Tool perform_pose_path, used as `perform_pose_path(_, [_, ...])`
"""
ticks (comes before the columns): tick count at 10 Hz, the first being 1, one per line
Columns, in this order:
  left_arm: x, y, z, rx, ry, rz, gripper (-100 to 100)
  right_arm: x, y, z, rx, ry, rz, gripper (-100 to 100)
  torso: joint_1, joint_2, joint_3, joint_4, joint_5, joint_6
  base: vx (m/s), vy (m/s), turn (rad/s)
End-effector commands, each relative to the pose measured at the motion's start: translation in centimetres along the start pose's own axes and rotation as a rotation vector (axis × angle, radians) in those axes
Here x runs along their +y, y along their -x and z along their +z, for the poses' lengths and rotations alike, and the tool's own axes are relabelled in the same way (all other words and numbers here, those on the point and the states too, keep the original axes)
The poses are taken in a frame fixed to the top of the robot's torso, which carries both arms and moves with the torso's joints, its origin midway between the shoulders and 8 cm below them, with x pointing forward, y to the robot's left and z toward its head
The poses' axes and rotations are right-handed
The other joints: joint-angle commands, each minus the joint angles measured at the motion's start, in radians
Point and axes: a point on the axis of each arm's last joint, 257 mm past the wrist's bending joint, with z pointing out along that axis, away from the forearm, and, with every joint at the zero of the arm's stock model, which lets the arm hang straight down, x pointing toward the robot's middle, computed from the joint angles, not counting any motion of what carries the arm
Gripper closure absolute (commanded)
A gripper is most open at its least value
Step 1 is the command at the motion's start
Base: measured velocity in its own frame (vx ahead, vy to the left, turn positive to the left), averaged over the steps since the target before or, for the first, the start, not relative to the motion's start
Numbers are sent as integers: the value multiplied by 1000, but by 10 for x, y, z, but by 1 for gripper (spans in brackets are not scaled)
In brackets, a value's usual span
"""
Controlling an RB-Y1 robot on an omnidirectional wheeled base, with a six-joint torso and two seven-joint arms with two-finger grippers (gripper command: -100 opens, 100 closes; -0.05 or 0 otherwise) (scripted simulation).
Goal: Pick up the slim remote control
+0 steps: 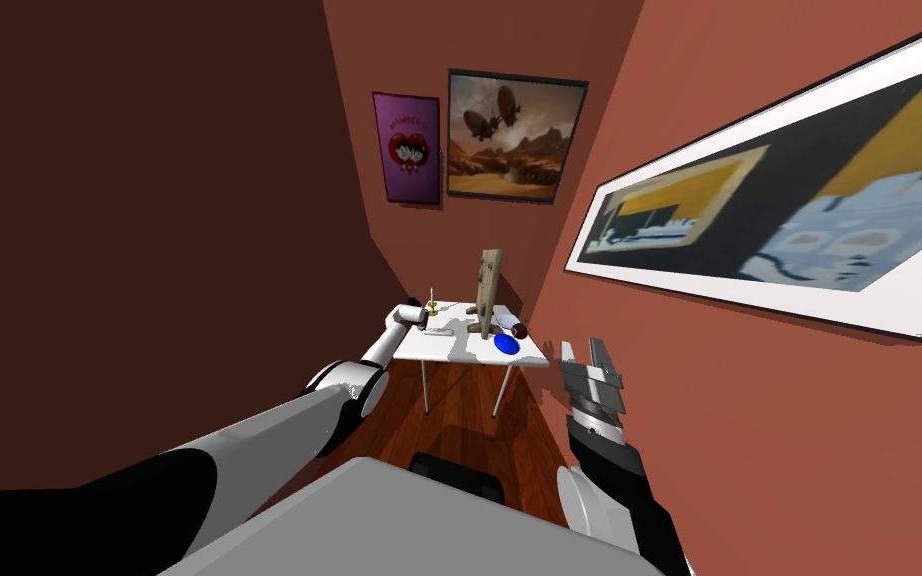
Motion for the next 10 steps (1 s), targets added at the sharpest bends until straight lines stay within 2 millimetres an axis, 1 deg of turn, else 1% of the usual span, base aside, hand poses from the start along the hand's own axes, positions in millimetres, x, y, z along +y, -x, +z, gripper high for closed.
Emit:
perform_pose_path(1, [8, 3, 1, -7, 62, -17, -100, 0, 0, 0, 0, 0, 0, 0, 0, 0, 0, 0, 0, 0, 27, -2, -113])
perform_pose_path(2, [19, 4, 3, -11, 98, -18, -100, 0, 0, 0, 0, 0, 0, 0, 0, 0, 0, 0, 0, 1, 36, 3, -79])
perform_pose_path(3, [15, 5, -1, -14, 127, -31, -100, 0, 0, 0, 0, 0, 0, 0, 0, -1, 0, 0, 0, 0, 55, 11, -113])
perform_pose_path(4, [32, 8, 3, -21, 177, -35, -100, 0, 0, 0, 0, 0, 0, 0, 0, -2, -1, 0, 0, 0, 45, 8, -74])
perform_pose_path(5, [27, 9, -1, -23, 201, -48, -100, 0, 0, 0, 0, 0, 0, 0, 0, -2, -1, 0, 0, 0, 50, -1, -140])
perform_pose_path(6, [46, 12, 1, -30, 255, -53, -100, 0, 0, 0, 0, 0, 0, 0, 0, -2, -1, 0, 0, 1, 42, -1, -57])
perform_pose_path(7, [47, 12, 1, -30, 256, -53, -100, 0, 0, 0, 0, 0, 0, 0, 0, -1, -1, 0, 0, 0, 17, -5, 18])
perform_pose_path(8, [51, 13, -3, -36, 309, -67, -100, 0, 0, 0, 0, 0, 0, 0, 0, 0, 0, 0, 0, 0, 40, -2, -126])
perform_pose_path(9, [60, 15, -2, -40, 331, -70, -100, 0, 0, 0, 0, 0, 0, 0, -1, -1, 0, 0, 0, 1, 44, 4, -66])
perform_pose_path(10, [66, 17, -6, -46, 380, -85, -100, 0, 0, 0, 0, 0, 0, 0, 0, -1, -1, 0, 0, 0, 54, -7, -97])
